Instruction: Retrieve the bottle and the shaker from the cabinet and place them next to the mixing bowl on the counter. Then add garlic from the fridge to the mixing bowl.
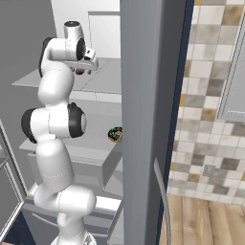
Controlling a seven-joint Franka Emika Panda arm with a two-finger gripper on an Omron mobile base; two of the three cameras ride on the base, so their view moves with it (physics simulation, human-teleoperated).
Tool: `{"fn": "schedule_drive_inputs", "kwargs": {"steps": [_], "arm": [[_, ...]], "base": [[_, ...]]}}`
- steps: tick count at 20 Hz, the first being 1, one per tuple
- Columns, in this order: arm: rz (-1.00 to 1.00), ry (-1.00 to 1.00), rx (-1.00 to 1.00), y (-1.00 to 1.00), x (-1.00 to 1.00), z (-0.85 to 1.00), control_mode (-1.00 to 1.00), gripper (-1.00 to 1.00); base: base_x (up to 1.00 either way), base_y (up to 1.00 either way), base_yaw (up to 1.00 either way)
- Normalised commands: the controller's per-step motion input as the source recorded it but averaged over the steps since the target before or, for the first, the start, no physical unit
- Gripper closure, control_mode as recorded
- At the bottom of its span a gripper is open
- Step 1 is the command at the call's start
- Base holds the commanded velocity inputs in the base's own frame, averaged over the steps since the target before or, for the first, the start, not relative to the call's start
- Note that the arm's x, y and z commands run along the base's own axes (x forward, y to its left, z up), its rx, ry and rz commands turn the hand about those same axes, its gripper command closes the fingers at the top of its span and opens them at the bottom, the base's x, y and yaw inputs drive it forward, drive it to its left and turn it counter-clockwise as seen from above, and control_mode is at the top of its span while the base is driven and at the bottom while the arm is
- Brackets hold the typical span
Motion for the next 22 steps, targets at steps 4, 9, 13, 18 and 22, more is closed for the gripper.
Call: {"fn": "schedule_drive_inputs", "kwargs": {"steps": [4,9,13,18,22], "arm": [[0.0,0.0,0.0,0.0,0.0,0.0,-1.0,1.0],[0.0,0.0,0.0,0.0,0.0,0.0,-1.0,1.0],[0.0,0.01,0.0,0.0,0.0,0.0,-1.0,1.0],[0.0,-0.08,0.0,0.0,-0.34,0.03,-1.0,1.0],[0.0,-0.19,0.0,0.0,-0.89,0.02,-1.0,1.0]], "base": [[0.0,0.0,0.0],[0.0,0.0,0.0],[0.0,0.0,0.0],[0.0,0.0,0.0],[0.0,0.0,0.0]]}}
